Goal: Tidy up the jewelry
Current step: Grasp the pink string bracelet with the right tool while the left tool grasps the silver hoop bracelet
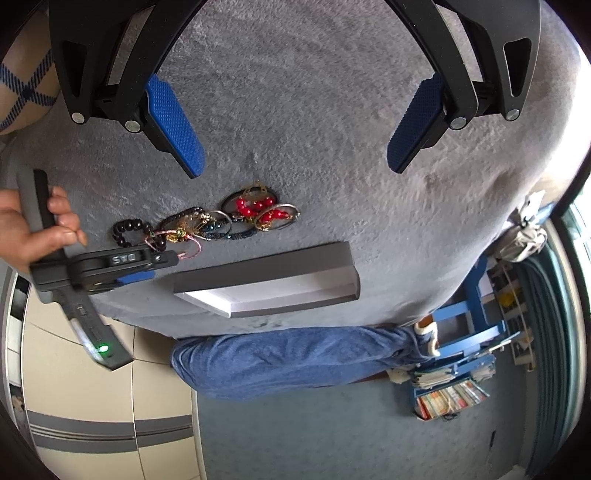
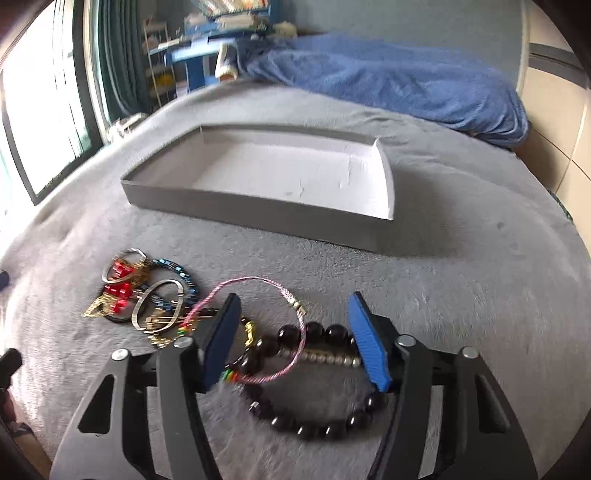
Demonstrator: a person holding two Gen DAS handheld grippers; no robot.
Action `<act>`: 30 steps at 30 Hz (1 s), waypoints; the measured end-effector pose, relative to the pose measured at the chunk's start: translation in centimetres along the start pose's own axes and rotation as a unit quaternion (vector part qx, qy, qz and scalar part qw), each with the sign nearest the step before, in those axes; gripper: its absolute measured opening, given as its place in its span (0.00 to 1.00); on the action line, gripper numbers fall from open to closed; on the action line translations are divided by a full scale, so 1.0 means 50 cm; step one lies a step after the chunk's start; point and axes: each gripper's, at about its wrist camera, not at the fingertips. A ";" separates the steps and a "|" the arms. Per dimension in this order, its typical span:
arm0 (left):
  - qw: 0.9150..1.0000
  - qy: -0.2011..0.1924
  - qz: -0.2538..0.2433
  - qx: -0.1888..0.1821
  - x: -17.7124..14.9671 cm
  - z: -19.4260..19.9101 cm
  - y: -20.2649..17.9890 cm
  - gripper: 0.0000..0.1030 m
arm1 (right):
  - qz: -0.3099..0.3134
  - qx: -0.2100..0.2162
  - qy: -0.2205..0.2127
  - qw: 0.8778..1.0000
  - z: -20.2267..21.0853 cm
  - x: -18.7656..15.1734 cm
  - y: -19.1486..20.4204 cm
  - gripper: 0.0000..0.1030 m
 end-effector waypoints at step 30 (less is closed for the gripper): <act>0.986 0.144 0.069 -0.042 0.060 -0.276 0.024 0.76 | -0.089 0.010 -0.084 0.992 0.161 -0.033 0.013 0.05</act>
Point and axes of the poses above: each gripper's, at about its wrist camera, not at the fingertips, and z roughly against the way its jaws point, y to its left, x to its top, and after that the axes turned 11 degrees about -y, right-handed
